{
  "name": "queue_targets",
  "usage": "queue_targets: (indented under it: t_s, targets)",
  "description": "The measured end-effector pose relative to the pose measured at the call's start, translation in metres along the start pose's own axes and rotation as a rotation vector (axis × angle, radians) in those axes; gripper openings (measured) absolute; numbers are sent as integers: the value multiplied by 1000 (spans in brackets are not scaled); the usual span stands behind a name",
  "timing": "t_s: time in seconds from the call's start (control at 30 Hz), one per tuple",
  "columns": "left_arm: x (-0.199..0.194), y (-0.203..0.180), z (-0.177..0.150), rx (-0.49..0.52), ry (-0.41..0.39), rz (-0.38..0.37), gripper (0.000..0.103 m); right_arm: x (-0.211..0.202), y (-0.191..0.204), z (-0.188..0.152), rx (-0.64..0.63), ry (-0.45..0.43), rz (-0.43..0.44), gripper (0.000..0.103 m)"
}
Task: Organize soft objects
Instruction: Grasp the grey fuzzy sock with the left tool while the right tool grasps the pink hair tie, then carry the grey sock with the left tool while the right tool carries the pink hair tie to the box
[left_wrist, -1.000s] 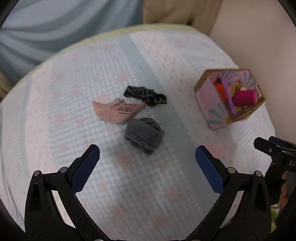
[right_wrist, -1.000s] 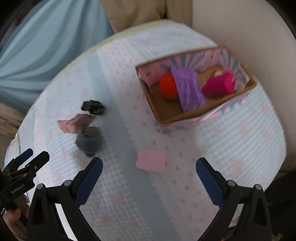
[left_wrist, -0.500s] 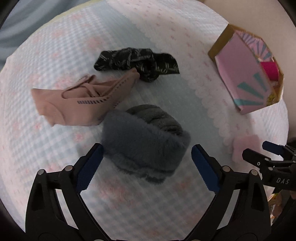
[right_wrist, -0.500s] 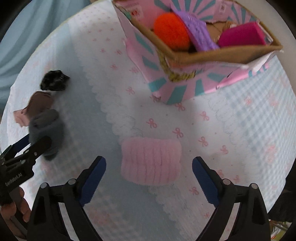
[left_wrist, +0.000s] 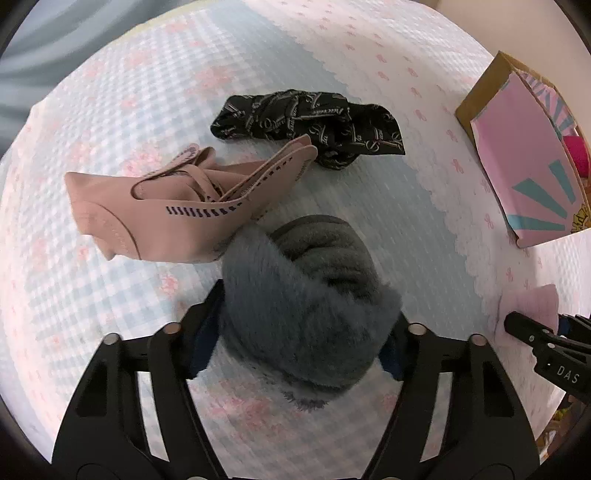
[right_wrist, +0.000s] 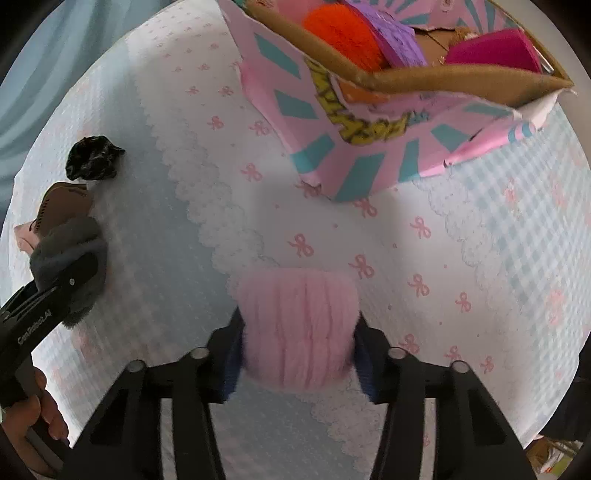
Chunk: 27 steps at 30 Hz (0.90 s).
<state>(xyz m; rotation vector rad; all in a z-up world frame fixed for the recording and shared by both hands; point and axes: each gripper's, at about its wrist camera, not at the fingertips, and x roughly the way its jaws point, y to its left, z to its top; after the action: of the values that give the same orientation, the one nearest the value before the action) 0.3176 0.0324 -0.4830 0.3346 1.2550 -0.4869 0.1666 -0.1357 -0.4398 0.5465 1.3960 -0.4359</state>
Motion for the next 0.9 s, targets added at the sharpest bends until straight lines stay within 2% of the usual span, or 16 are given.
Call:
queue_targets:
  t_s: [0.03, 0.13, 0.27, 0.57, 0.7, 0.9]
  targets:
    - [-2, 0, 0, -1, -8, 4, 56, -2, 1, 1, -10, -4, -1, 37]
    - [-7, 2, 0, -7, -24, 9, 51, -8, 0, 8, -25, -13, -3, 31]
    - [-17, -4, -7, -8, -35, 13, 49, -16, -4, 7, -22, -19, 6, 27]
    - [-67, -4, -7, -20, -86, 16, 49, -59, -7, 6, -56, -79, 22, 26]
    - [-94, -2, -2, -37, -123, 25, 49, -97, -2, 8, -83, -126, 34, 26]
    - [-160, 5, 5, -123, -185, 43, 49, -161, 15, 14, -151, -218, 54, 26]
